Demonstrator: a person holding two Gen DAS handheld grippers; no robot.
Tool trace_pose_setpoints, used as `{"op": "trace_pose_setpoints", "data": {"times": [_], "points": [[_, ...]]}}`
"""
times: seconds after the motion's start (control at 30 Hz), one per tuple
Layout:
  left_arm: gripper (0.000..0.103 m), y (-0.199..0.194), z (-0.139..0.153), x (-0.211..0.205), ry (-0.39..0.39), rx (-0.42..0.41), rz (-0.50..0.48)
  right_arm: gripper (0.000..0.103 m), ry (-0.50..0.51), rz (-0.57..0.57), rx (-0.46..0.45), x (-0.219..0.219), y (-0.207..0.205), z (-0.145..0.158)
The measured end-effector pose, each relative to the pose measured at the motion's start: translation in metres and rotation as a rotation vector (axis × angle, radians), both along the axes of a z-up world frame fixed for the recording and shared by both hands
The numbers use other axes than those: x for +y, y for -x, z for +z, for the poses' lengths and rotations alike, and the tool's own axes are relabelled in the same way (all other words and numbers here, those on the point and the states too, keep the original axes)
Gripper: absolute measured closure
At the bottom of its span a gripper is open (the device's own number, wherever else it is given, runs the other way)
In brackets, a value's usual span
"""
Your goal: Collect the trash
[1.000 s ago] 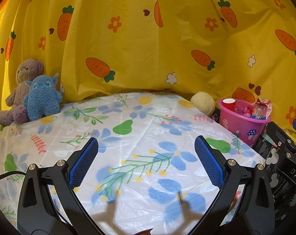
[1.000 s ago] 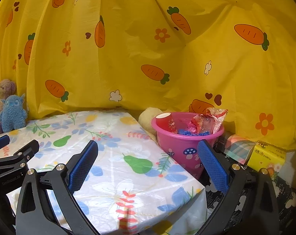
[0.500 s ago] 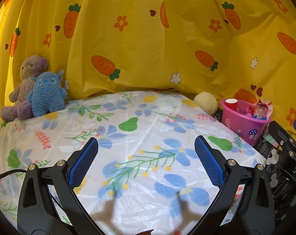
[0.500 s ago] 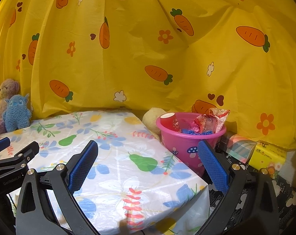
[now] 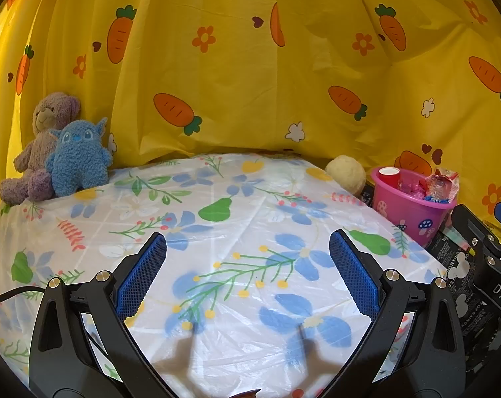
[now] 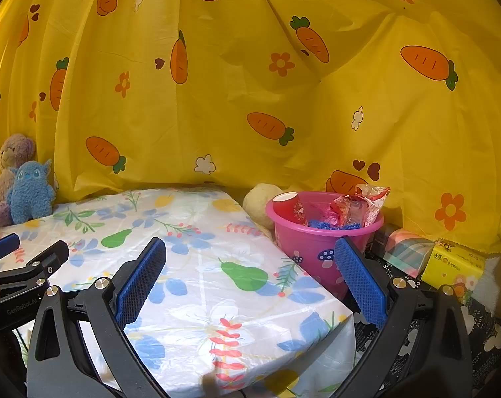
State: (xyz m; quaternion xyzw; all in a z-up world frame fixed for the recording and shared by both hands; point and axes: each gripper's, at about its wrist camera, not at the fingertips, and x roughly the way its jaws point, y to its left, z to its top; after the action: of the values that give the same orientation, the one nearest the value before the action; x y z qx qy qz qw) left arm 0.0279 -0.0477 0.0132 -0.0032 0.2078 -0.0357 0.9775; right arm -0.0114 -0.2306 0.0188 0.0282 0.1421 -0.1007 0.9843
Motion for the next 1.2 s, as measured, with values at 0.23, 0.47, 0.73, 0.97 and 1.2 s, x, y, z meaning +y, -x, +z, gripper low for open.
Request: {"op": "trace_pose_setpoints", "data": {"times": [0.23, 0.47, 0.73, 0.97, 1.2], "points": [[0.006, -0.0005, 0.0002, 0.0002, -0.003, 0.0, -0.001, 0.005, 0.001, -0.001, 0.0, -0.0007, -0.0004, -0.0001], [0.006, -0.0017, -0.0001, 0.0003, -0.004, 0.001, 0.005, 0.005, 0.0, -0.002, -0.001, 0.0, -0.0005, 0.0], [0.006, -0.0048, -0.0006, 0.0022, -0.007, 0.004, 0.007, 0.005, -0.001, -0.003, -0.002, 0.0021, -0.0014, 0.0001], [0.006, -0.005, -0.0012, 0.0031, -0.007, 0.004, 0.006, 0.005, -0.001, -0.004, 0.002, 0.0042, -0.0023, 0.0001], [0.006, -0.005, -0.0015, 0.0031, -0.006, 0.004, 0.007, 0.005, -0.001, -0.003, 0.003, 0.0056, -0.0025, 0.0002]]}}
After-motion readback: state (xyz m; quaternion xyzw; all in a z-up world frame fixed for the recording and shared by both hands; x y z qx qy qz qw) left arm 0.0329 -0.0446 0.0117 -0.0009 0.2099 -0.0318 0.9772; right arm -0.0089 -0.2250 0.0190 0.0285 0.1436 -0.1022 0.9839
